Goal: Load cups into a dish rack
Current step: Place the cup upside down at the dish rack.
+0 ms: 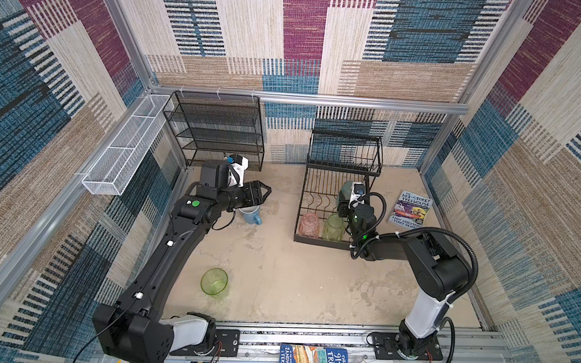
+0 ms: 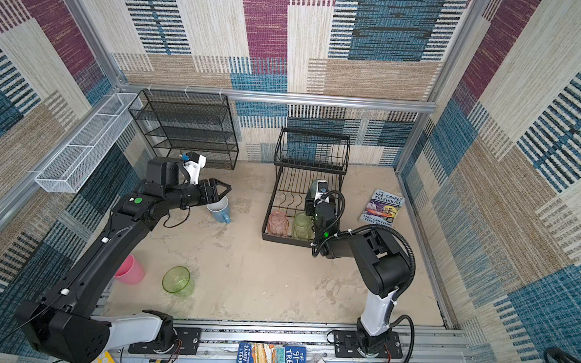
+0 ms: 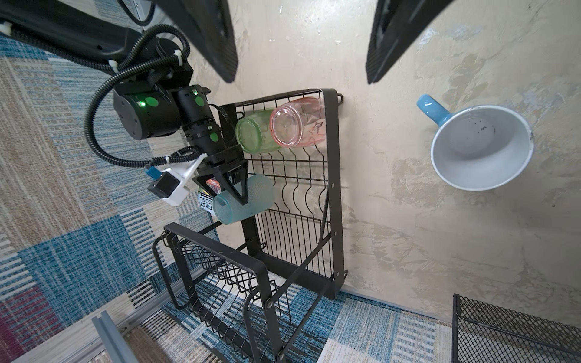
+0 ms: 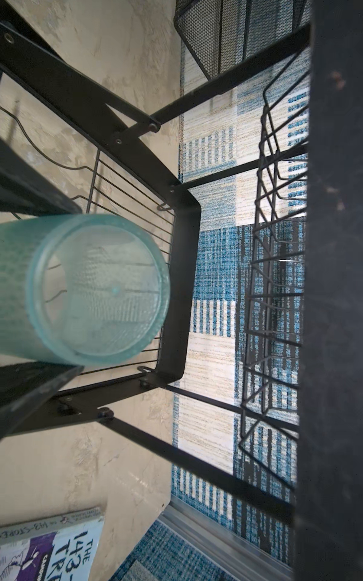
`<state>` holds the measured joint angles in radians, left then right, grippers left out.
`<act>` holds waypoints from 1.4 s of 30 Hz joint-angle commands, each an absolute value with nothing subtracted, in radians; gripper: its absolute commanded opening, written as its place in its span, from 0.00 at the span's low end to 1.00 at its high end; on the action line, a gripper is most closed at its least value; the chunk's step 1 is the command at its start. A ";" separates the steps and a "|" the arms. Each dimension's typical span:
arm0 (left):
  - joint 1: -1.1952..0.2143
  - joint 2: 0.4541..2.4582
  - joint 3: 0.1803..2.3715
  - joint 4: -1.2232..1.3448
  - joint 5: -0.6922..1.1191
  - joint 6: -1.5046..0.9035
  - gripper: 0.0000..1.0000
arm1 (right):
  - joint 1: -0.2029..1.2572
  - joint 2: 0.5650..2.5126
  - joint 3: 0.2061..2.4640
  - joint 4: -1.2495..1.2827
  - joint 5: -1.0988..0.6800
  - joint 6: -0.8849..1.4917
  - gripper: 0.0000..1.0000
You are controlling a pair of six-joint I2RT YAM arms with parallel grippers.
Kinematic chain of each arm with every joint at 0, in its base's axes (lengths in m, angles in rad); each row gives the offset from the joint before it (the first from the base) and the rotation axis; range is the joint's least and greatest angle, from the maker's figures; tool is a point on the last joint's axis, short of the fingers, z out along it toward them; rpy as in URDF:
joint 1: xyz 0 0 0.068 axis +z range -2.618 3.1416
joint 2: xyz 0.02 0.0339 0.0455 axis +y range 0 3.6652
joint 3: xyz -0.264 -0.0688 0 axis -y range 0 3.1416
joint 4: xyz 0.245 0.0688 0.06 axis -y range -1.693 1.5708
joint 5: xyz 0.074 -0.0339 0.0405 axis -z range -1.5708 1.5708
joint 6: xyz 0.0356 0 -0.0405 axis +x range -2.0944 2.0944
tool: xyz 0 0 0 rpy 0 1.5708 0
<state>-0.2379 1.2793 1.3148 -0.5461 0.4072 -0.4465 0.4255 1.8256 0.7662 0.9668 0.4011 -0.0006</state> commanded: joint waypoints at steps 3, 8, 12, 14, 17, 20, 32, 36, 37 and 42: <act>-0.234 1.285 1.310 -0.512 0.432 -0.465 0.68 | 0.420 1.848 0.790 1.006 0.397 -0.009 0.43; -0.232 1.291 1.308 -0.508 0.439 -0.468 0.68 | 0.401 1.854 0.802 0.991 0.373 0.003 0.43; -0.227 1.294 1.306 -0.503 0.446 -0.471 0.68 | 0.387 1.866 0.817 0.976 0.350 0.000 0.43; -0.225 1.295 1.305 -0.502 0.447 -0.472 0.68 | 0.383 1.876 0.827 0.970 0.349 -0.004 0.44; -0.223 1.298 1.304 -0.499 0.452 -0.475 0.68 | 0.378 1.889 0.835 0.971 0.343 -0.005 0.44; -0.219 1.298 1.302 -0.494 0.456 -0.479 0.68 | 0.377 1.906 0.843 0.976 0.345 -0.012 0.44; -0.210 1.299 1.297 -0.484 0.470 -0.487 0.67 | 0.356 1.949 0.888 0.945 0.353 0.015 0.47; -0.209 1.298 1.296 -0.481 0.473 -0.492 0.67 | 0.355 1.962 0.906 0.928 0.367 0.024 0.47; -0.209 1.298 1.296 -0.478 0.474 -0.492 0.67 | 0.354 1.967 0.912 0.922 0.369 0.026 0.47; -0.204 1.298 1.294 -0.478 0.476 -0.493 0.67 | 0.350 1.985 0.944 0.887 0.384 0.034 0.48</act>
